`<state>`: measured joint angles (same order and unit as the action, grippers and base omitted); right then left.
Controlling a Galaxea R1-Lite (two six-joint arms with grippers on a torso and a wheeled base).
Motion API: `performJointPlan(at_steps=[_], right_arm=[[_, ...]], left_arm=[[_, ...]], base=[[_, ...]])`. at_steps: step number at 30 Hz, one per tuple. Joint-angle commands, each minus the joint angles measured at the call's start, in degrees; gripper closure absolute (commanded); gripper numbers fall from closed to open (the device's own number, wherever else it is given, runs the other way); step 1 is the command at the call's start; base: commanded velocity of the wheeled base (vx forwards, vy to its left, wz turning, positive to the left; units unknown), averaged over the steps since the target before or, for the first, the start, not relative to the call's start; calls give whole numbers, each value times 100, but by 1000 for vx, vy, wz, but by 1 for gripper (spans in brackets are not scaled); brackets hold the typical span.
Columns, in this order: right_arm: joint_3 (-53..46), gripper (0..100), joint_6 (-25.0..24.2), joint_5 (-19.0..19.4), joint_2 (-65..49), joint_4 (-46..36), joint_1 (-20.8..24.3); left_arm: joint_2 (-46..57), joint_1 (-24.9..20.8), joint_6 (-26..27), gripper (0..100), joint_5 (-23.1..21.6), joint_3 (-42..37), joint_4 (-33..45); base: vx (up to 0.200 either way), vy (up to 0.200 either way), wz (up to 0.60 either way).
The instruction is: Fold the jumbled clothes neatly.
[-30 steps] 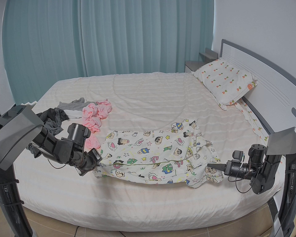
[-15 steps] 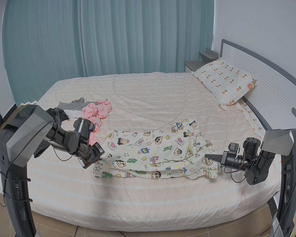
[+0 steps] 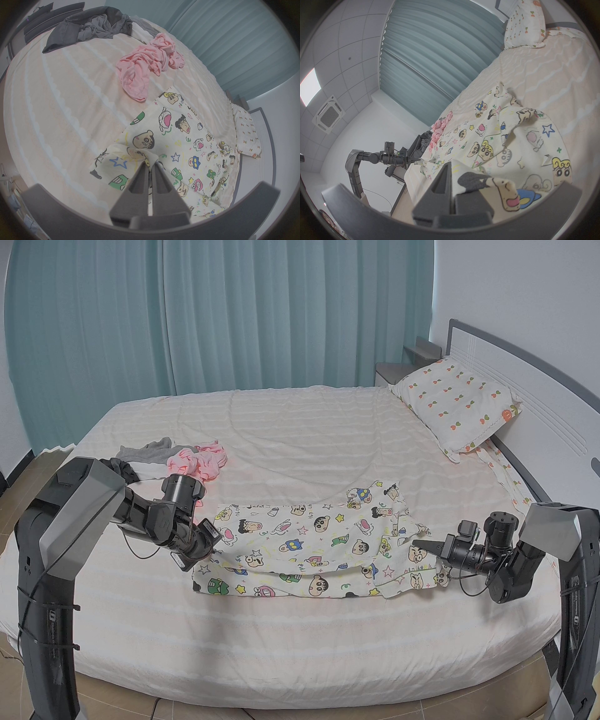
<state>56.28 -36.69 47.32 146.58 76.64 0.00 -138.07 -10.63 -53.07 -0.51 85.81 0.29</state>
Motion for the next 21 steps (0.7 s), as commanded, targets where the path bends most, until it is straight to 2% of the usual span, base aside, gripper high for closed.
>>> performJointPlan(at_steps=[1, 7, 8, 9, 14, 17, 21], right_arm=[[260, 100, -13, -4, 196, -44, -70], [480, 100, -4, -39, 319, -114, -114], [524, 100, -4, -65, 336, -194, -123], [577, 0, -4, -127, 345, -273, -123], [937, 0, -4, -470, 468, -580, -185], [963, 0, -4, -531, 442, -686, -290], [884, 0, -4, -531, 371, -703, -492]], left_arm=[[-264, 8, -20, 100, 104, 182, -12], [-440, 0, -283, 100, 130, 463, -3], [-475, 8, -310, 0, 148, 516, -3], [-510, 0, -310, 0, 157, 551, -3], [-589, 17, -318, 0, 341, 683, -3], [-633, 61, -327, 0, 499, 718, -29], [-581, 219, -424, 0, 464, 683, 6]], base=[[0, 0, 0], [0, 0, 0], [0, 0, 0], [0, 0, 0], [0, 0, 0], [0, 0, 0], [0, 0, 0]])
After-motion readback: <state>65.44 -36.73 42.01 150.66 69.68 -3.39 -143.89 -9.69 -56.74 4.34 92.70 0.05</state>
